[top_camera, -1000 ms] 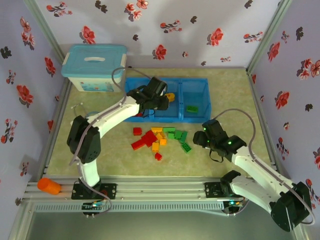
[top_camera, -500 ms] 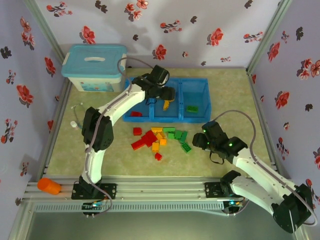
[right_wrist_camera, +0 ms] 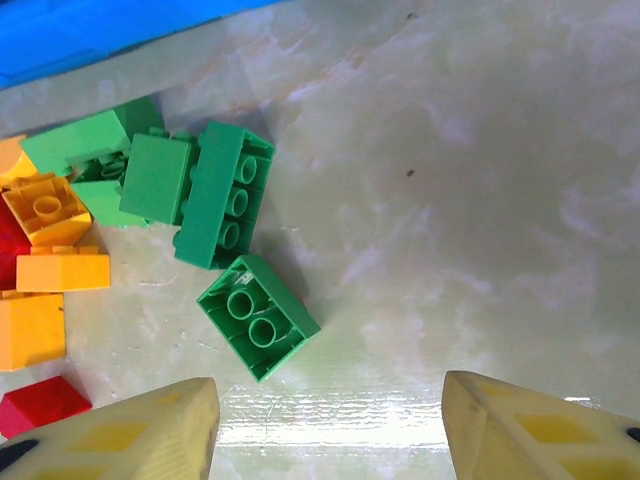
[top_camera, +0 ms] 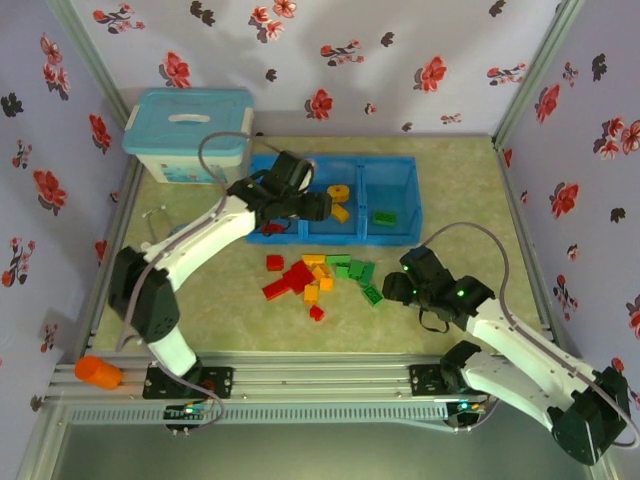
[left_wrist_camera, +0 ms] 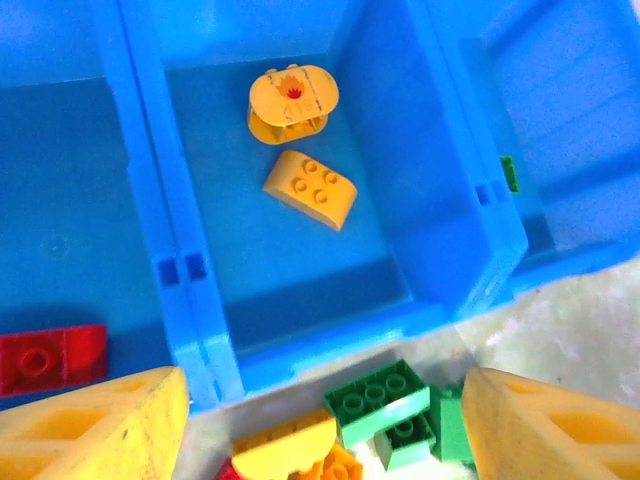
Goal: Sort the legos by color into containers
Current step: Place the lego in the container, then pick up the lego from the bottom-center of the table.
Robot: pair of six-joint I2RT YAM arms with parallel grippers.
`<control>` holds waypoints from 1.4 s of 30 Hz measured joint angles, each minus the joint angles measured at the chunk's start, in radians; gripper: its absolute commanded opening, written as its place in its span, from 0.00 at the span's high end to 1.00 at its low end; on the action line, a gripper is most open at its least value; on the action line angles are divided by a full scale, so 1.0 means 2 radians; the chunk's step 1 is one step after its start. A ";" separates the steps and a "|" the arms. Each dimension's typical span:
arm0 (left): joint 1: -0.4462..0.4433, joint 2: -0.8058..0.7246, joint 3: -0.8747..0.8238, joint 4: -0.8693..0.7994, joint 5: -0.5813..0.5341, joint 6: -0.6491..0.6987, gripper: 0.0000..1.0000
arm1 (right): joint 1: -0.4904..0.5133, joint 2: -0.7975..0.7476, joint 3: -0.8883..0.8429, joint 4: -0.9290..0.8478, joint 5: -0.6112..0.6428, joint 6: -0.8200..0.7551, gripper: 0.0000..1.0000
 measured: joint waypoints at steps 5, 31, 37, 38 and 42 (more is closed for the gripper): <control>-0.003 -0.078 -0.092 0.031 -0.004 -0.002 0.30 | 0.022 0.032 0.000 0.003 -0.004 -0.001 0.38; -0.011 -0.329 -0.429 0.116 -0.006 -0.070 0.32 | 0.068 0.285 0.077 0.053 -0.007 -0.058 0.39; -0.011 -0.352 -0.446 0.115 -0.011 -0.078 0.33 | 0.083 0.324 0.096 0.054 0.005 -0.059 0.53; -0.011 -0.354 -0.447 0.115 -0.013 -0.079 0.33 | 0.087 0.328 0.098 0.055 0.009 -0.059 0.56; -0.011 -0.355 -0.448 0.115 -0.018 -0.079 0.35 | 0.100 0.336 0.105 0.051 0.023 -0.059 0.67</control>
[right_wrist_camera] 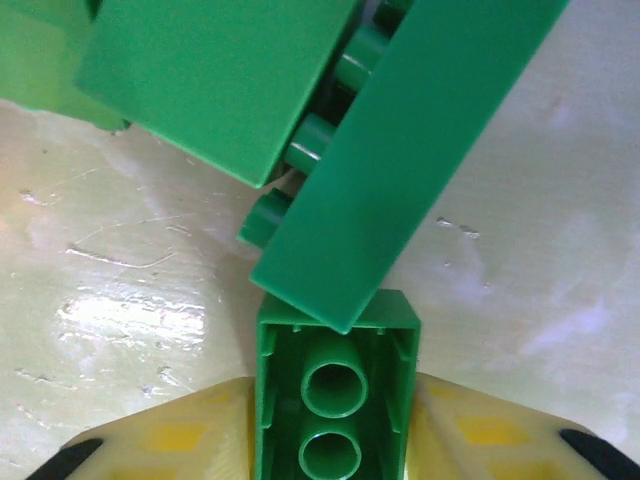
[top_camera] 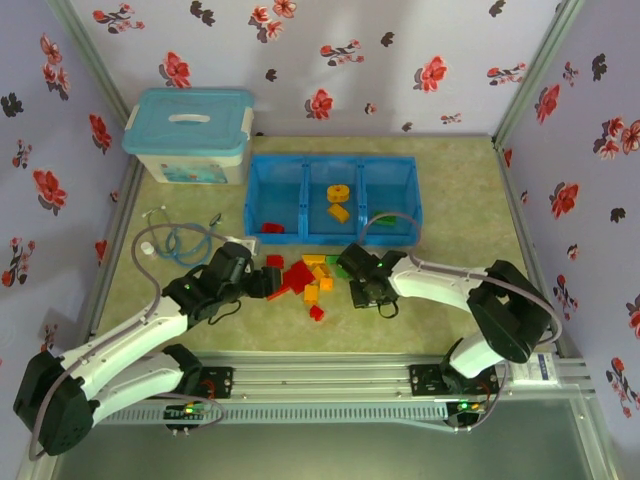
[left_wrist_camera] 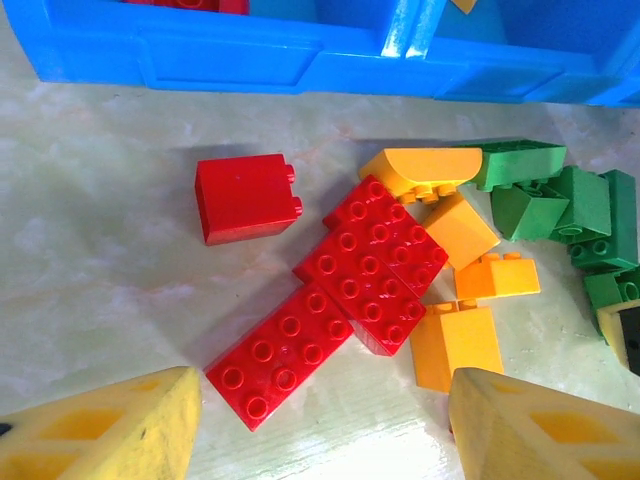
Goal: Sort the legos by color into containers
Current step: Pick up the lego from the bottom-center of the table.
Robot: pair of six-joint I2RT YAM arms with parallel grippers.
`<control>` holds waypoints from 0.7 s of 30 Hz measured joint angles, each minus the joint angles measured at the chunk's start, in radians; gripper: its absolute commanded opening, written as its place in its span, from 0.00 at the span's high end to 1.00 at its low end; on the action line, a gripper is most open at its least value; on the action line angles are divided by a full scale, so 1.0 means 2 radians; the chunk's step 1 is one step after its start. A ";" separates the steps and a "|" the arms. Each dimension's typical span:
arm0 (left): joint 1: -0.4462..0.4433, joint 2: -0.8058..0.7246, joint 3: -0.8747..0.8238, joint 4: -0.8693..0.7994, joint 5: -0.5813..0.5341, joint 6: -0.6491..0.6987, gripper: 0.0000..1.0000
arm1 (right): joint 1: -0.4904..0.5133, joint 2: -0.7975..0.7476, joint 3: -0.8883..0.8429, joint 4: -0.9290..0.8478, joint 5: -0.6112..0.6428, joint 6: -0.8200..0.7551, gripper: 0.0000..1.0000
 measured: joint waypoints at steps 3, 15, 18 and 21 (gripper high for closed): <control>0.000 0.000 -0.001 0.000 -0.003 0.000 0.35 | 0.007 0.000 0.004 -0.005 0.009 0.003 0.74; -0.003 -0.002 -0.027 0.000 -0.009 -0.008 0.36 | 0.010 -0.131 0.032 -0.056 0.048 0.004 0.75; -0.013 -0.004 -0.035 0.000 -0.009 -0.016 0.36 | -0.035 -0.149 0.062 -0.069 0.052 -0.009 0.75; -0.022 -0.007 -0.044 0.000 -0.009 -0.023 0.36 | -0.092 -0.146 0.092 -0.077 0.050 -0.028 0.74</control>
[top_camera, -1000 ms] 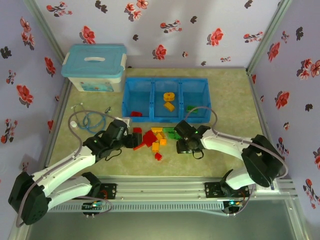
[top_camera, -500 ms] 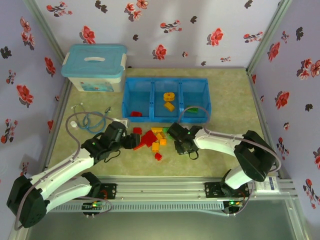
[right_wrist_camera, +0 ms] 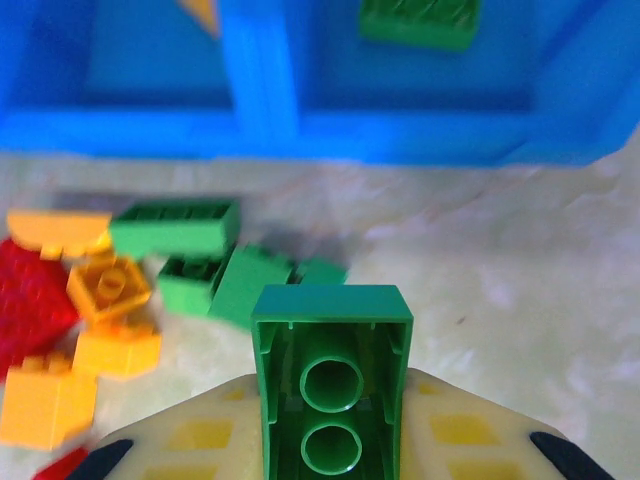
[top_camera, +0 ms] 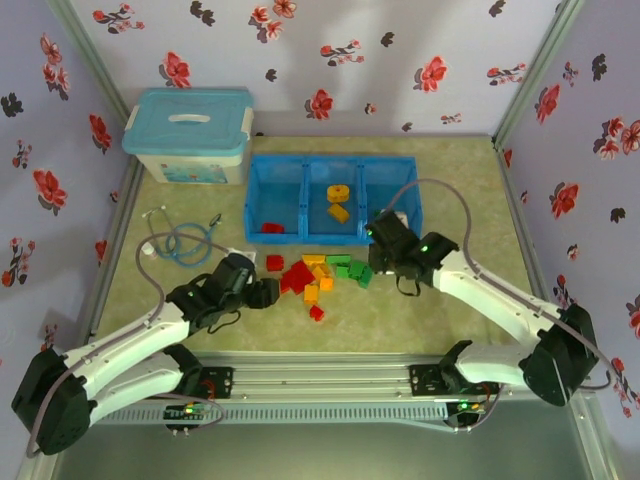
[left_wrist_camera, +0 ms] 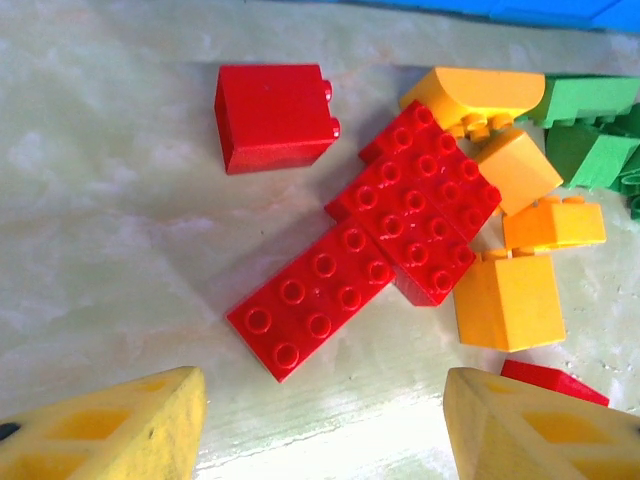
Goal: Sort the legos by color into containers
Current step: Place the lego in the container.
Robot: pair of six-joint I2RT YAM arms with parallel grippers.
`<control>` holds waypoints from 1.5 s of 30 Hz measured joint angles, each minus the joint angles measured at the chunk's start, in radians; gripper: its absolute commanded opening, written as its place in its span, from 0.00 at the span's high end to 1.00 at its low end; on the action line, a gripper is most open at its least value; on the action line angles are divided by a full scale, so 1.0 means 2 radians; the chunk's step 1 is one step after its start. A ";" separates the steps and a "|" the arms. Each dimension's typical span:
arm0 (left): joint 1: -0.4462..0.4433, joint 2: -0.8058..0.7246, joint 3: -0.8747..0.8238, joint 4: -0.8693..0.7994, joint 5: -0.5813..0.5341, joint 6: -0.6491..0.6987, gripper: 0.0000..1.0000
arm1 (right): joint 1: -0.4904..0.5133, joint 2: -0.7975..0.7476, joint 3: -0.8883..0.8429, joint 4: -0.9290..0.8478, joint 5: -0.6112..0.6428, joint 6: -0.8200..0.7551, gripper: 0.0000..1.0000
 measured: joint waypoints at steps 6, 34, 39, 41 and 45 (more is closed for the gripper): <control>-0.014 -0.020 -0.019 0.000 -0.004 -0.018 0.37 | -0.097 0.055 0.066 -0.001 -0.027 -0.037 0.74; -0.040 -0.065 -0.040 -0.013 -0.026 -0.044 0.37 | -0.140 0.241 0.215 -0.002 -0.054 -0.077 0.33; -0.041 -0.060 -0.043 -0.012 -0.026 -0.044 0.34 | -0.129 0.156 0.129 0.028 -0.056 -0.063 0.33; -0.041 -0.051 -0.043 -0.010 -0.027 -0.044 0.31 | -0.126 0.122 0.097 0.039 -0.059 -0.057 0.33; -0.041 -0.029 -0.043 -0.003 -0.028 -0.044 0.29 | -0.119 0.074 0.051 0.053 -0.064 -0.049 0.34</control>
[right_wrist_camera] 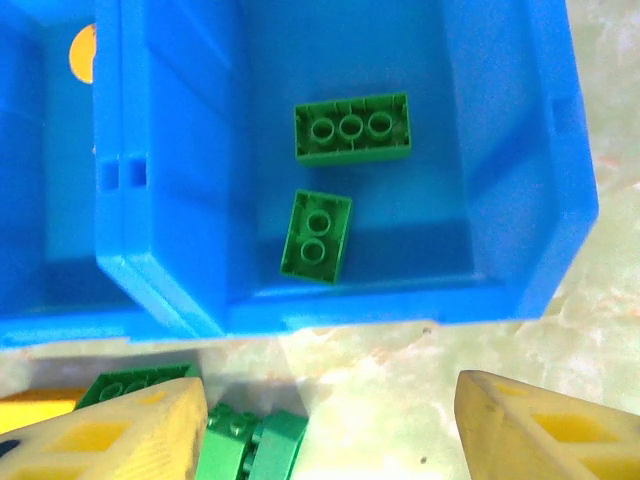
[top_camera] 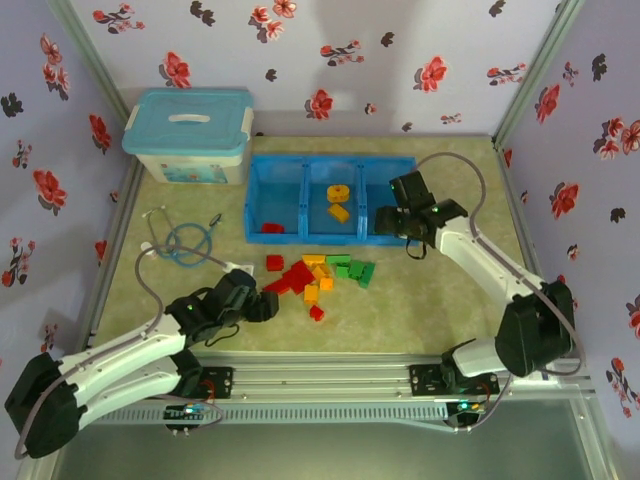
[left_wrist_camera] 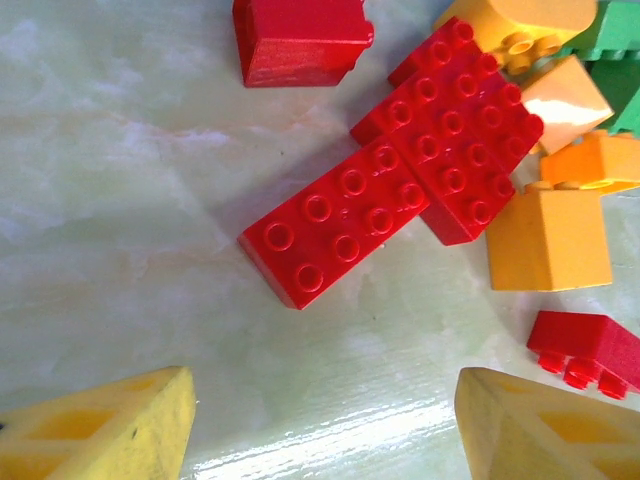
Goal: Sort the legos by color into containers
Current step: Place the lego in the container, then pick up the lego from the middle-left of the table.
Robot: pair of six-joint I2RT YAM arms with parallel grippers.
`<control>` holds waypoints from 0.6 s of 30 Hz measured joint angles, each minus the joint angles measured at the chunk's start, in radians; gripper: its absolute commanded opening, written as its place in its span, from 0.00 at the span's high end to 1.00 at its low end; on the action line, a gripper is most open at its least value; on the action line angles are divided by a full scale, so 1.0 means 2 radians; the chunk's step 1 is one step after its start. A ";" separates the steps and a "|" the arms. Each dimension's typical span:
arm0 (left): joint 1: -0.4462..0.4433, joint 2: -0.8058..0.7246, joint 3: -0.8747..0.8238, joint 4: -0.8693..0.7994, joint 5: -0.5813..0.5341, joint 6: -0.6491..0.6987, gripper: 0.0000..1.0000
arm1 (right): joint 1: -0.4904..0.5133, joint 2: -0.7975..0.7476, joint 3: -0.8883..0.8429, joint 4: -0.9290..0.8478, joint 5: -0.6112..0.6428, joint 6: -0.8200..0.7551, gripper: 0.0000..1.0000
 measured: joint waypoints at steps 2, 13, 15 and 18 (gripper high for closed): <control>0.000 0.013 0.001 0.004 0.000 0.001 0.29 | 0.006 -0.020 -0.020 0.007 -0.002 0.005 0.34; 0.001 0.120 0.044 0.023 -0.002 0.030 0.26 | 0.020 -0.092 -0.118 0.034 -0.019 0.031 0.34; 0.004 0.131 0.048 0.026 -0.002 0.036 0.25 | 0.021 -0.100 -0.130 0.040 -0.019 0.035 0.35; 0.014 0.153 0.058 0.026 -0.002 0.045 0.24 | 0.021 -0.112 -0.143 0.042 -0.021 0.040 0.35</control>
